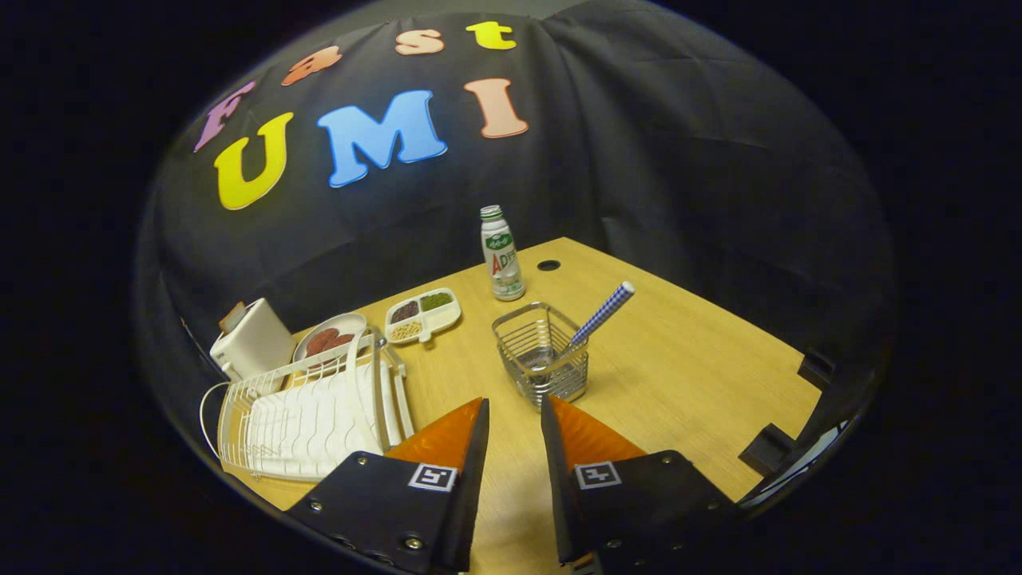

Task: Take the plate from the dish rack, then take the spoon from the basket and place it into the plate.

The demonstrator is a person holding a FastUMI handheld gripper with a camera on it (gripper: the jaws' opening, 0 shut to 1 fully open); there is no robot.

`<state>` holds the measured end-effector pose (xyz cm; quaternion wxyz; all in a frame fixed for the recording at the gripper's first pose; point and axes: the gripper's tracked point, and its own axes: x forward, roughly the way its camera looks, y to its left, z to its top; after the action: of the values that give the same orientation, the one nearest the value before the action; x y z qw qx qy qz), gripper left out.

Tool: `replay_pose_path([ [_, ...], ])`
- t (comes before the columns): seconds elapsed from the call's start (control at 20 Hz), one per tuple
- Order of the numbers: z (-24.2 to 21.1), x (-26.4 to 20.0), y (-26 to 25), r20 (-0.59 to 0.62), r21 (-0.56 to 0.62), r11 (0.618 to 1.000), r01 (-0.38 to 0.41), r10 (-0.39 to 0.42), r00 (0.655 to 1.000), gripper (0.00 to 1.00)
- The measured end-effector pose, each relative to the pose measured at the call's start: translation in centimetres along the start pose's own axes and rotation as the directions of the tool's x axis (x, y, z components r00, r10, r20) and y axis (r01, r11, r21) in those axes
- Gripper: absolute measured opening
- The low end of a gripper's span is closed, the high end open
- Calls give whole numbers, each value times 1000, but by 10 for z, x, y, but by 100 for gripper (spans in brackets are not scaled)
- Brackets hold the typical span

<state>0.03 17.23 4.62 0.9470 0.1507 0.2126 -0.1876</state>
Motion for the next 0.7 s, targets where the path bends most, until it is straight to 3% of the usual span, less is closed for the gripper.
replay_pose_path([
  [0.4,45,48,-40,40,149,977,156,-163,986,39],
  [0.7,44,71,-60,26,214,952,219,-230,973,39],
])
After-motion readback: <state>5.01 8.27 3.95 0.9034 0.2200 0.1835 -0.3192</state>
